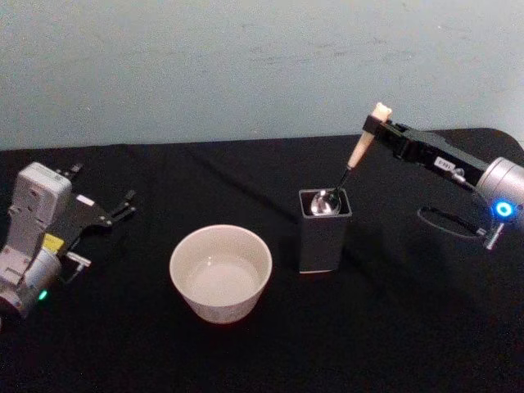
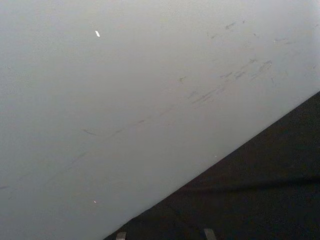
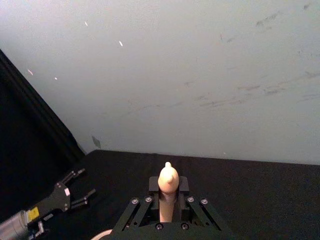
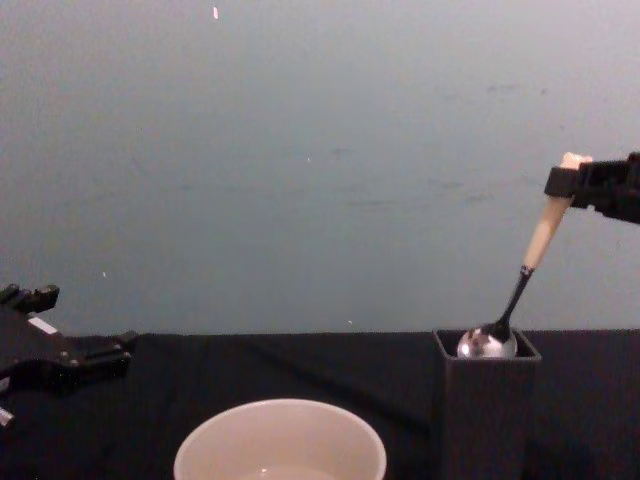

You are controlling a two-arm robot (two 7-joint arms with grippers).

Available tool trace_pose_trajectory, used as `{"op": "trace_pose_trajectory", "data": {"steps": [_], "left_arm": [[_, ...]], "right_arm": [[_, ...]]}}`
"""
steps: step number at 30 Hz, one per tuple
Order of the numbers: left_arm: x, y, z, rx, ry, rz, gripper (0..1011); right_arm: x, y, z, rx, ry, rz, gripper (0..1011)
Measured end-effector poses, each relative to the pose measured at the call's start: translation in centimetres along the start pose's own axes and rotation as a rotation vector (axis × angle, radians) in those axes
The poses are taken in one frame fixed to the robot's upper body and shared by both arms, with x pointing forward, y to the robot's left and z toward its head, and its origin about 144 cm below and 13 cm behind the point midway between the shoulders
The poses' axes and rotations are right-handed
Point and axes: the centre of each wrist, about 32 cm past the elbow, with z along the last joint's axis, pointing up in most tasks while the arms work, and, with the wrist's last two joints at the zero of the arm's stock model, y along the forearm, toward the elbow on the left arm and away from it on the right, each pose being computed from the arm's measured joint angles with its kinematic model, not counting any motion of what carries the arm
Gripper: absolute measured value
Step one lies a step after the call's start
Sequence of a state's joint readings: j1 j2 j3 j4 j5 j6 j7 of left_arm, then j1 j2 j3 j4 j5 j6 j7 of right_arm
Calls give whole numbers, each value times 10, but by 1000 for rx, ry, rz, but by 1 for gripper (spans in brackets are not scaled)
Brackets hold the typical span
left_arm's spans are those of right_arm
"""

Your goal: Pick up the stirring spoon with one hand, stir inside the cup, then place it back in its original position.

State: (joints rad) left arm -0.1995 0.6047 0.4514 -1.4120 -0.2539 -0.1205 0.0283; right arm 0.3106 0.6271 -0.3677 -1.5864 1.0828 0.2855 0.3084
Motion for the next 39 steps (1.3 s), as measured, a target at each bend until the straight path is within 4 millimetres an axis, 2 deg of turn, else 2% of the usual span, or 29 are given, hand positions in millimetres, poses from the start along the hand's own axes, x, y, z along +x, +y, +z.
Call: {"op": "trace_pose_trajectory", "data": {"steps": [25, 39], "left_arm": [[0, 0, 0, 0, 0, 0, 1001], [0, 0, 0, 0, 0, 0, 1001]], "right_arm": [[3, 14, -34, -100, -54, -13, 218], [4, 18, -43, -144, -86, -7, 218]]}}
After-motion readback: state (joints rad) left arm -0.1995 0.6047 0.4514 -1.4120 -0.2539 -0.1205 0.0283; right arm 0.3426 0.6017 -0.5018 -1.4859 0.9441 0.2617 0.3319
